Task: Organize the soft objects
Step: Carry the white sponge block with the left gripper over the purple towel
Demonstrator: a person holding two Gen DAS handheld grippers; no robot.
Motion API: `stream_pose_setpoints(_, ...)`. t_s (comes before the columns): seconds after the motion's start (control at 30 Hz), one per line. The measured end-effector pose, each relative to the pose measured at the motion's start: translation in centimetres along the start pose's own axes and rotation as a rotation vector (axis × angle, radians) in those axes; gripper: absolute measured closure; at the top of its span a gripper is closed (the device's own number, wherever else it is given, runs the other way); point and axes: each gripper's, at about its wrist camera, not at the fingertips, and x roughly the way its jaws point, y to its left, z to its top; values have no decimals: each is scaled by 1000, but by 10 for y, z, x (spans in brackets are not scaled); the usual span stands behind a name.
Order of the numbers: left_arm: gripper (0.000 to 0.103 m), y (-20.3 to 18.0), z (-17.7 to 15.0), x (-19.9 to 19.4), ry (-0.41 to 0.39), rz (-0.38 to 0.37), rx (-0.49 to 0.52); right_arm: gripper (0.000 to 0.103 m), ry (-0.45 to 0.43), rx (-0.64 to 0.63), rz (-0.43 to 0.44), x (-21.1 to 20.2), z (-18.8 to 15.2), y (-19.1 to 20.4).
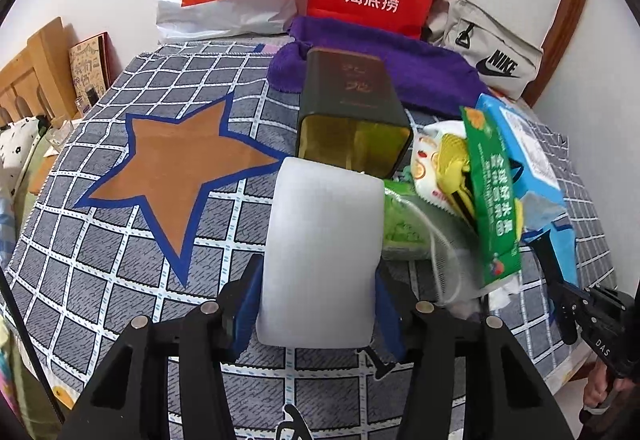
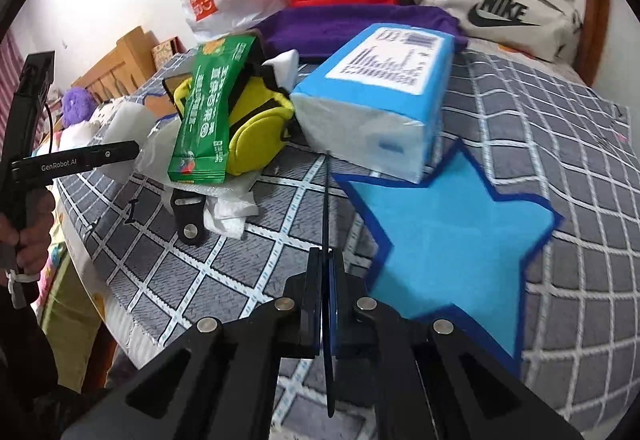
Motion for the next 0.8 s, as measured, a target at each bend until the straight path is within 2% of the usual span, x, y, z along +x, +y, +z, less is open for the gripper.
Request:
stream_pose_setpoints(0.3, 54, -9, 24, -28, -43, 11, 17, 100, -78, 26, -18, -32, 28, -6)
stream_pose_setpoints(0.6, 54, -14, 71, -30, -38, -44, -48, 100, -148, 45, -28, -45, 87, -14)
stream_pose_setpoints(0.8, 54, -13, 106, -26, -48, -19, -66, 100, -192, 36, -40, -45, 129, -19)
